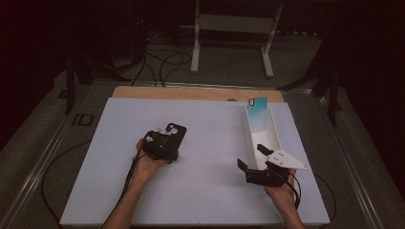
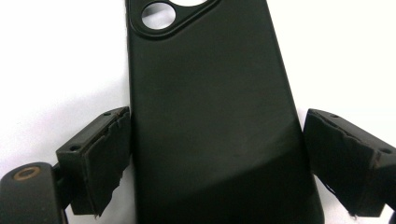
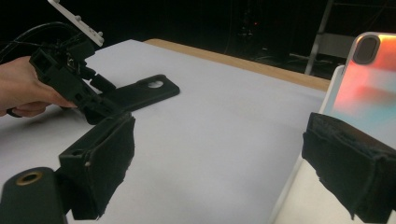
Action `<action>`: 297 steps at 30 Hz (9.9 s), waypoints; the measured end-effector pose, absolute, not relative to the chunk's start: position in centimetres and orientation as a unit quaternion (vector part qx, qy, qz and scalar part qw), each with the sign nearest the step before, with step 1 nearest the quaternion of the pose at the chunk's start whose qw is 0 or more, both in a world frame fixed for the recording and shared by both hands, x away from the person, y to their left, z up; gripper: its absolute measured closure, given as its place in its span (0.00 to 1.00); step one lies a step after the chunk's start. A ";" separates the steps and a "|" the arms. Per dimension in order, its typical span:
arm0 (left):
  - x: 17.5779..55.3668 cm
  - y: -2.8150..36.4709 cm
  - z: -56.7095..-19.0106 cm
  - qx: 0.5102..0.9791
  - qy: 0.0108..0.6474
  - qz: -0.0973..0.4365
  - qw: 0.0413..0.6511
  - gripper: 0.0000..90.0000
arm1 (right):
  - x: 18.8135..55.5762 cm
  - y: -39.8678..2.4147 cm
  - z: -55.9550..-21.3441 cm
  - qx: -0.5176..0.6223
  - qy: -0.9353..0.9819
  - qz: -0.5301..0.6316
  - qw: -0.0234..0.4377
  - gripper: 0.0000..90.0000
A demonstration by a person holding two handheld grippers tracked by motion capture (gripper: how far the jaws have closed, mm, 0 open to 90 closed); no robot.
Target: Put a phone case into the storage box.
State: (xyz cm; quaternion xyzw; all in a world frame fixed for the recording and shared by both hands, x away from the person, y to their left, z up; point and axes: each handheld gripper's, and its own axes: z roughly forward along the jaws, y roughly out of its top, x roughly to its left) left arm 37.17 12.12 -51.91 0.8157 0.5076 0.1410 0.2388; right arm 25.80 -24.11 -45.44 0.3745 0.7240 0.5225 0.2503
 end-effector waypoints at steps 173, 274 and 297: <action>27.2 10.8 -43.4 0.826 0.247 0.040 0.505 0.63 | 31.7 -13.5 -37.8 0.169 0.792 0.585 -0.034 0.91; 26.4 10.9 -43.6 0.780 0.337 0.174 0.498 0.38 | 31.0 -9.2 -36.7 0.317 0.744 0.578 0.112 0.16; 25.7 17.1 -43.7 0.734 0.384 0.222 0.515 0.00 | 31.4 -11.0 -36.4 0.332 0.738 0.572 0.133 0.15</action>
